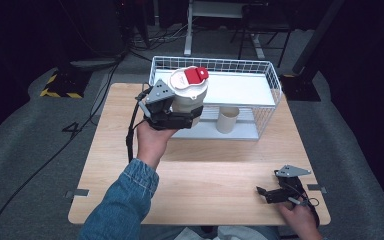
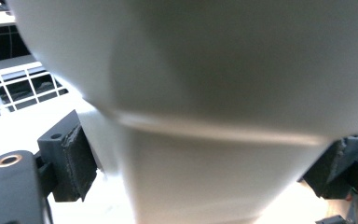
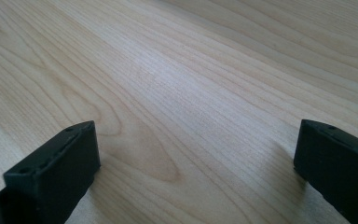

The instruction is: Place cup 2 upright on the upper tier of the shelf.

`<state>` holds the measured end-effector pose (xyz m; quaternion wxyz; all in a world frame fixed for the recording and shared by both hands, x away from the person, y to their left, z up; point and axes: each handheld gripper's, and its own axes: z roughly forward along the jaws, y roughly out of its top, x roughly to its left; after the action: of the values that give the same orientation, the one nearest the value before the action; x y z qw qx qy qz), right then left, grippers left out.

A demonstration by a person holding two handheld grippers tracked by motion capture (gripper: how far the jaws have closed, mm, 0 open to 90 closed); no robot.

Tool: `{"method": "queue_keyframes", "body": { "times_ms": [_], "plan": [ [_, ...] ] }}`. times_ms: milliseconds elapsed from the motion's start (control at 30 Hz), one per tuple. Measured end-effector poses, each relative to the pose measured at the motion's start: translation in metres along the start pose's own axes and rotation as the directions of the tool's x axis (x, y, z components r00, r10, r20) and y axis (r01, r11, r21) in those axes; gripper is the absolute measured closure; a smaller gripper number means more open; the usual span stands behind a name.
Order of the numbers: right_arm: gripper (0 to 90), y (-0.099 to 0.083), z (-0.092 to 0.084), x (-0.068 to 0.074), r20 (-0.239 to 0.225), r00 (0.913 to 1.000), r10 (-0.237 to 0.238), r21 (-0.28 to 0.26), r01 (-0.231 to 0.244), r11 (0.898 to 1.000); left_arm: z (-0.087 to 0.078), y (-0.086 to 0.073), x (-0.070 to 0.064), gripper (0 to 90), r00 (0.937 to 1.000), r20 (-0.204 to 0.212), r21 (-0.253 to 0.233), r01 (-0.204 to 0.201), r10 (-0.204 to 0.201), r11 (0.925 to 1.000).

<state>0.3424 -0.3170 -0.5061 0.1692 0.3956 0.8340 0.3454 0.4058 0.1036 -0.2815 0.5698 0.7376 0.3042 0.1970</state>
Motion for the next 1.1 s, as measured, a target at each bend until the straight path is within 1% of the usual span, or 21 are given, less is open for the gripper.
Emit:
{"method": "queue_keyframes", "body": {
  "times_ms": [167,200,300,333,400,467,600,833,867,900,933,967,1000,1033,1100],
  "plan": [
    [0.2,0.000,0.000,0.000,0.000,1.0000,0.000,0.000,0.000,1.000,0.008,0.009,0.008,13.6,1.0000,0.001,-0.007,0.007,-0.007,1.0000],
    [0.2,0.000,0.000,0.000,0.000,1.0000,0.000,0.000,0.000,1.000,0.012,0.013,0.011,13.6,1.0000,-0.005,-0.012,0.007,-0.007,0.9999],
    [0.2,0.000,0.000,0.000,0.000,1.0000,0.000,0.000,0.000,1.000,0.015,0.017,0.014,13.6,0.9999,-0.008,-0.013,0.009,-0.009,0.9999],
    [0.2,0.000,0.000,0.000,0.000,1.0000,-0.001,0.000,0.001,1.000,0.019,0.021,0.016,13.6,0.9998,-0.013,-0.010,0.011,-0.012,0.9999],
    [0.2,0.000,0.000,0.000,0.000,1.0000,0.000,0.000,0.000,1.000,0.021,0.022,0.018,13.6,0.9997,-0.019,-0.011,0.013,-0.013,0.9999],
    [0.2,0.000,0.000,0.000,0.000,1.0000,-0.001,0.000,0.001,1.000,0.027,0.028,0.022,13.6,0.9995,-0.028,-0.007,0.017,-0.018,0.9998],
    [0.2,0.000,0.000,0.000,0.000,1.0000,-0.001,0.000,0.001,1.000,0.034,0.032,0.025,13.6,0.9993,-0.031,-0.009,0.019,-0.019,0.9998],
    [0.2,0.000,0.000,0.000,-0.001,1.0000,0.000,-0.001,0.000,1.000,0.051,0.041,0.031,13.6,0.9981,-0.050,-0.010,0.034,-0.035,0.9994],
    [0.2,0.000,0.000,0.000,-0.002,1.0000,-0.003,0.000,0.003,1.000,0.055,0.043,0.033,13.6,0.9976,-0.054,-0.016,0.043,-0.043,0.9990],
    [0.2,0.000,0.000,0.000,-0.002,1.0000,-0.003,0.000,0.003,1.000,0.055,0.043,0.033,13.6,0.9976,-0.054,-0.016,0.043,-0.043,0.9990],
    [0.2,0.000,0.000,0.000,-0.002,1.0000,-0.002,0.000,0.002,1.000,0.060,0.045,0.035,13.6,0.9972,-0.057,-0.021,0.047,-0.048,0.9987],
    [0.2,0.000,0.000,0.000,-0.002,1.0000,-0.002,0.000,0.002,1.000,0.060,0.045,0.035,13.6,0.9972,-0.057,-0.021,0.047,-0.048,0.9987],
    [0.2,0.000,0.000,0.000,-0.002,1.0000,-0.003,0.000,0.003,1.000,0.066,0.047,0.036,13.6,0.9962,-0.075,-0.026,0.042,-0.044,0.9988],
    [0.2,0.000,0.000,0.000,-0.002,1.0000,-0.003,0.000,0.003,1.000,0.066,0.047,0.036,13.6,0.9962,-0.075,-0.026,0.042,-0.044,0.9988],
    [0.2,0.000,0.000,0.000,-0.002,1.0000,-0.001,-0.001,0.001,1.000,0.076,0.050,0.037,13.6,0.9964,-0.074,-0.026,0.040,-0.042,0.9989]
  ]
}}
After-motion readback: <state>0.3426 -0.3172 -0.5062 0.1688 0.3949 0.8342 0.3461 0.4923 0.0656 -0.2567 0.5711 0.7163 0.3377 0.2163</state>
